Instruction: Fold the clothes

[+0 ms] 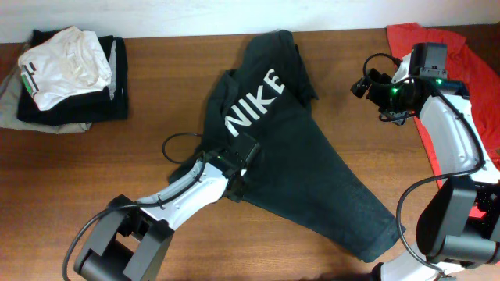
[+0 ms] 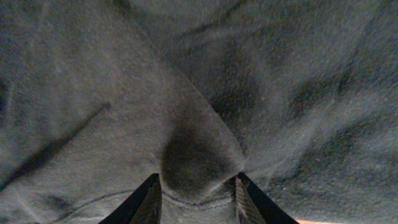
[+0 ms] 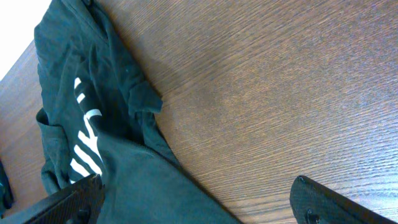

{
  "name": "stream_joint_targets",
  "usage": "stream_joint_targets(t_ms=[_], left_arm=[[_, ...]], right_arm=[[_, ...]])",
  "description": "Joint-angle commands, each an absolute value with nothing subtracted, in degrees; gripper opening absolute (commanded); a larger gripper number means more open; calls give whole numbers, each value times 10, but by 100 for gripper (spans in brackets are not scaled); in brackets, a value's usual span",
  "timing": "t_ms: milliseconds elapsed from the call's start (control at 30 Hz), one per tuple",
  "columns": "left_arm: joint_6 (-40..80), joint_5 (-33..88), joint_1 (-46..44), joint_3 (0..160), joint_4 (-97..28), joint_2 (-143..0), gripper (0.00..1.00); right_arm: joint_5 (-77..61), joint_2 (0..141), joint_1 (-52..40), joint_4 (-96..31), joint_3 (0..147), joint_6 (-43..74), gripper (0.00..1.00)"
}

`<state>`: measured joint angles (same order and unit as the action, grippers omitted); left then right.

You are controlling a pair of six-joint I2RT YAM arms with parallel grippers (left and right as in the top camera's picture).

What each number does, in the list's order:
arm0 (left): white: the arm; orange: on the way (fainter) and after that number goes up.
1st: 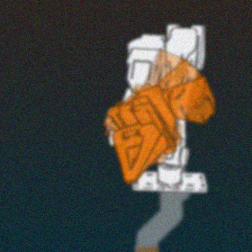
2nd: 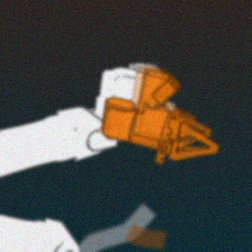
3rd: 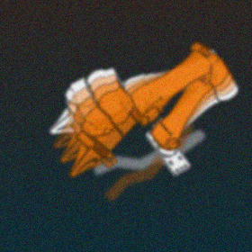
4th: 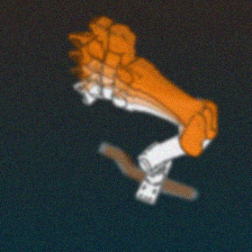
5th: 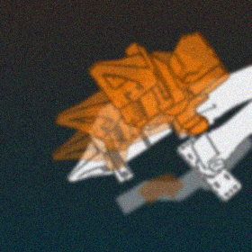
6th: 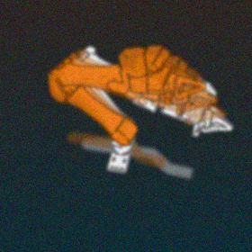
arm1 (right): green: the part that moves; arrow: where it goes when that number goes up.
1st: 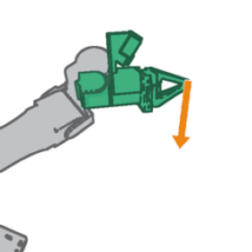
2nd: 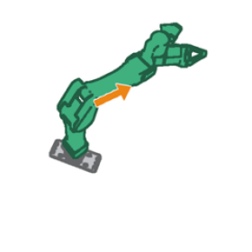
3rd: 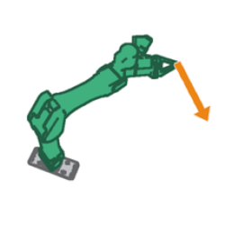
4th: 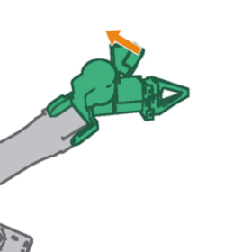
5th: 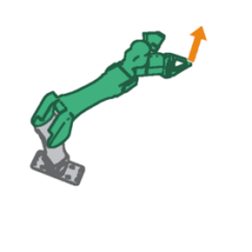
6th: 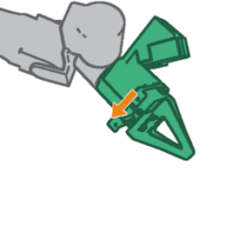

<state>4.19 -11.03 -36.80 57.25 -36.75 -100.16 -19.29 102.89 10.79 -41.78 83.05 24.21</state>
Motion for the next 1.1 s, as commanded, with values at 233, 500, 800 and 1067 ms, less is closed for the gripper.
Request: stream_joint_targets(t_ms=[233,500,800,1067], left_arm=[[43,-156,-392,589,-399,-1005,38],[43,-178,-423,589,-404,-1006,39],[43,-178,-421,585,-396,-1007,39],[43,-176,-421,584,-395,-1015,38]], right_arm=[[-188,1014,106,-416,837,243,99],[-188,1014,106,-416,837,243,99],[-188,1014,106,-416,837,243,99],[-188,1014,106,-416,837,243,99]])
